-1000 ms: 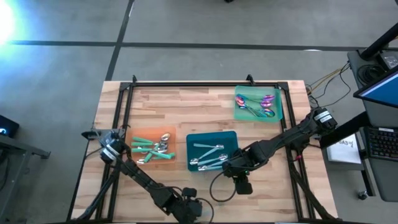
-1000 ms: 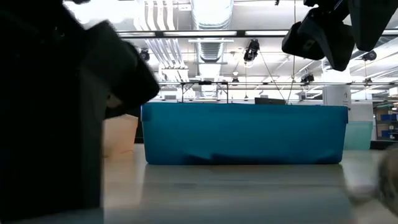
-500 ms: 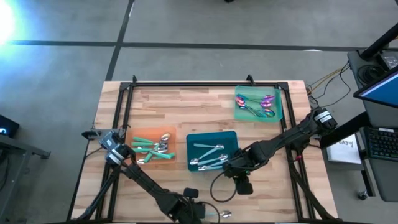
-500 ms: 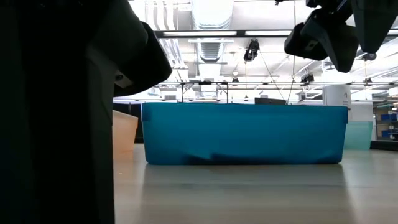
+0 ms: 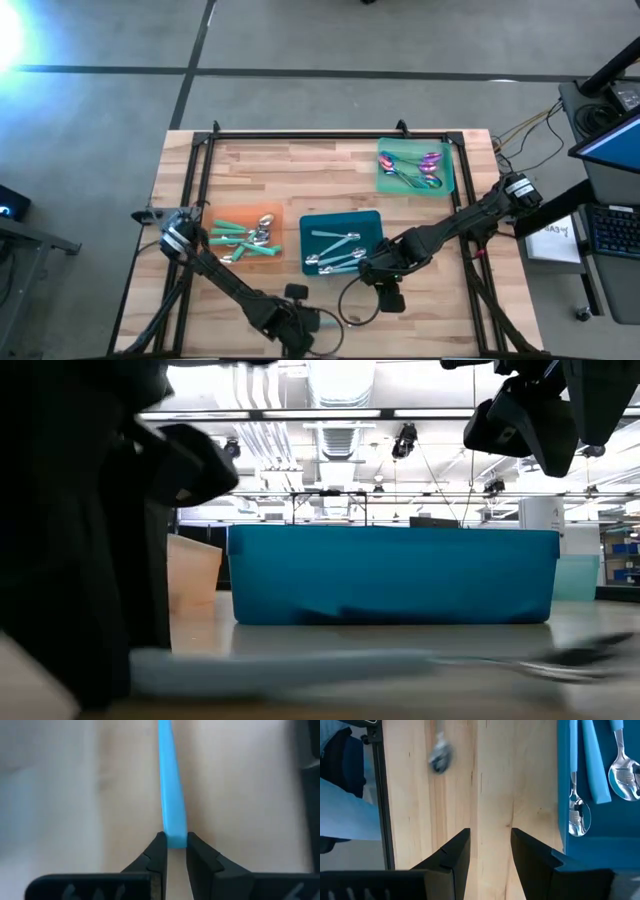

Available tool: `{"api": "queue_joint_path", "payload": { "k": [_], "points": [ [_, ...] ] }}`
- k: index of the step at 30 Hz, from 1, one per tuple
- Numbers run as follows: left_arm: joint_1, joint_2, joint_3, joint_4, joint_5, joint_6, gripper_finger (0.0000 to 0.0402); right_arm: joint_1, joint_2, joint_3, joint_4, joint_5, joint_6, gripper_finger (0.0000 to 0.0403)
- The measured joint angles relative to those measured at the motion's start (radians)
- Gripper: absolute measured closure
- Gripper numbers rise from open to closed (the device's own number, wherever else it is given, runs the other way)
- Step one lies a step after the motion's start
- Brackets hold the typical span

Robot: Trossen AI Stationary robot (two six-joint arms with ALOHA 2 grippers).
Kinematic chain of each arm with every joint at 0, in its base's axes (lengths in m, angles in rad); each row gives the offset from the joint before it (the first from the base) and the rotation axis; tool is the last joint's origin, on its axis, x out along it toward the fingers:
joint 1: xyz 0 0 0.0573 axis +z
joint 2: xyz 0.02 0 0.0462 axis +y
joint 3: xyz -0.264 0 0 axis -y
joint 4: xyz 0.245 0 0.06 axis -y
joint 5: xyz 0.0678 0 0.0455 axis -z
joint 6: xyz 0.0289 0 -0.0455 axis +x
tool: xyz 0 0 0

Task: Sort silverware by color (type)
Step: Put the light blue spoon into the blue bin

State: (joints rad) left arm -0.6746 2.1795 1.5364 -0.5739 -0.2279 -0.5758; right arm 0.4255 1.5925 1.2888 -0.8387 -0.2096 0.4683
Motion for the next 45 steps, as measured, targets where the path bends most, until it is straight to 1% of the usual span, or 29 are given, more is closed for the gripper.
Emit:
{"api": "queue_joint_path", "payload": {
  "k": [6, 9, 12, 15, 18, 21, 24, 26, 29, 31, 32, 34, 36, 40, 43, 45],
  "points": [
    [0.032, -0.139, -0.175, -0.031, -0.055, 0.043, 0.0374, -0.001, 0.000, 0.000, 0.005, 0.000, 0.004, 0.0271],
    [0.058, -0.227, -0.256, -0.017, -0.080, 0.043, 0.0374, -0.007, 0.000, 0.000, 0.009, 0.001, 0.004, 0.0271],
    [0.074, -0.324, -0.309, 0.034, -0.107, 0.060, 0.0374, -0.013, 0.000, 0.000, 0.011, 0.008, 0.004, 0.0271],
    [0.078, -0.389, -0.329, 0.067, -0.141, 0.089, 0.0374, -0.017, 0.000, 0.000, 0.015, 0.018, -0.004, 0.0271],
    [0.077, -0.438, -0.331, 0.074, -0.195, 0.128, 0.0374, -0.017, 0.000, 0.000, 0.021, 0.083, -0.037, 0.0271],
    [0.078, -0.494, -0.333, 0.063, -0.248, 0.152, 0.0374, -0.016, -0.001, 0.000, 0.027, 0.214, -0.107, 0.0271],
    [0.079, -0.549, -0.359, 0.052, -0.290, 0.107, 0.0374, -0.018, -0.015, 0.000, 0.039, 0.330, -0.146, 0.0271],
    [0.079, -0.594, -0.393, 0.047, -0.340, 0.057, 0.0374, -0.019, -0.033, 0.000, 0.061, 0.370, -0.174, 0.0271],
    [0.078, -0.658, -0.446, 0.072, -0.472, -0.030, 0.0374, -0.019, -0.062, -0.002, 0.123, 0.400, -0.228, 0.0271],
    [0.082, -0.687, -0.486, 0.145, -0.564, -0.065, 0.0374, -0.019, -0.084, -0.006, 0.200, 0.438, -0.271, 0.0271],
    [0.083, -0.697, -0.505, 0.206, -0.586, -0.056, 0.0374, -0.020, -0.093, -0.012, 0.248, 0.461, -0.299, 0.0271],
    [0.085, -0.710, -0.546, 0.351, -0.612, 0.009, 0.0374, -0.028, -0.116, -0.032, 0.367, 0.507, -0.355, 0.0271],
    [0.085, -0.708, -0.583, 0.525, -0.635, 0.118, 0.0374, -0.042, -0.137, -0.068, 0.524, 0.530, -0.406, 0.0271],
    [0.087, -0.690, -0.658, 0.816, -0.706, 0.307, 0.0374, -0.078, -0.171, -0.170, 0.891, 0.506, -0.468, 0.0271],
    [0.087, -0.685, -0.708, 1.001, -0.757, 0.405, 0.0374, -0.106, -0.187, -0.249, 1.123, 0.429, -0.466, 0.0271],
    [0.087, -0.681, -0.735, 1.118, -0.787, 0.460, 0.0374, -0.120, -0.190, -0.293, 1.253, 0.396, -0.457, 0.0271]
  ]
}}
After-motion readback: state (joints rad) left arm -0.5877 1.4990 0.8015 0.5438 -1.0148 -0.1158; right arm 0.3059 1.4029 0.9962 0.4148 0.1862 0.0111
